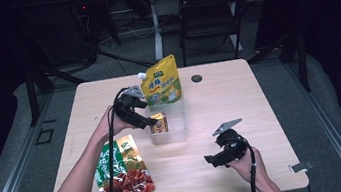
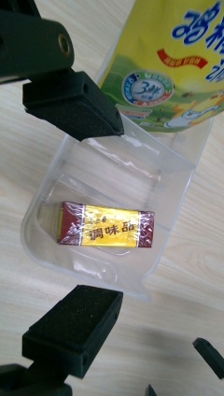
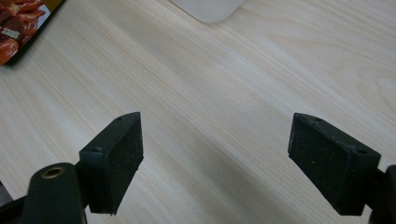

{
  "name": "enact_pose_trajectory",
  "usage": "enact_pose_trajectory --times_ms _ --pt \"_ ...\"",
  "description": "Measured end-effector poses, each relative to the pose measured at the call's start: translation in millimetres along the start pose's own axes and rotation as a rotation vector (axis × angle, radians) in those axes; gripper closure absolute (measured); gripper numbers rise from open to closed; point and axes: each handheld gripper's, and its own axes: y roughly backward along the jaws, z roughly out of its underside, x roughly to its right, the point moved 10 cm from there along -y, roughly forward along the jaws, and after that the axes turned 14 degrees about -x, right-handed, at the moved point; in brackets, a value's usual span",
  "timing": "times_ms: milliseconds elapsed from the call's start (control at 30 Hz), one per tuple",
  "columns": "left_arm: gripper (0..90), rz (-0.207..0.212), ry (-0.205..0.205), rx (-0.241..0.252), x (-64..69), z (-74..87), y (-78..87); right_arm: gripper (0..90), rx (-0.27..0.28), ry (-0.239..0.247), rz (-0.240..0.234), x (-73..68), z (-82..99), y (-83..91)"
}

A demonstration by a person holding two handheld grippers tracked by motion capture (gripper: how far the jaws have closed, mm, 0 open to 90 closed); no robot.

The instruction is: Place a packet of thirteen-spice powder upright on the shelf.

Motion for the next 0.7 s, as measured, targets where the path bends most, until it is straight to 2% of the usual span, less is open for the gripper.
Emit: enact_pose_trajectory --times_ms 167,400,567,700 --pt "14.9 -0.016 0.046 0.014 1.3 7.8 17.1 17.7 0.003 0.008 -0.001 -1.5 -0.7 0.0" --pt "13.9 -0.037 0.138 0.032 3.4 28.1 34.4 17.9 0.000 0.011 -0.002 -2.1 -0.5 0.1" --pt "10.9 -0.035 0.192 0.056 5.6 44.1 41.9 18.4 -0.005 0.019 0.005 -2.1 0.0 -0.2" --pt "7.3 -0.037 0.234 0.049 9.5 61.2 40.2 18.5 -0.008 0.019 0.009 -1.6 0.4 -0.6"
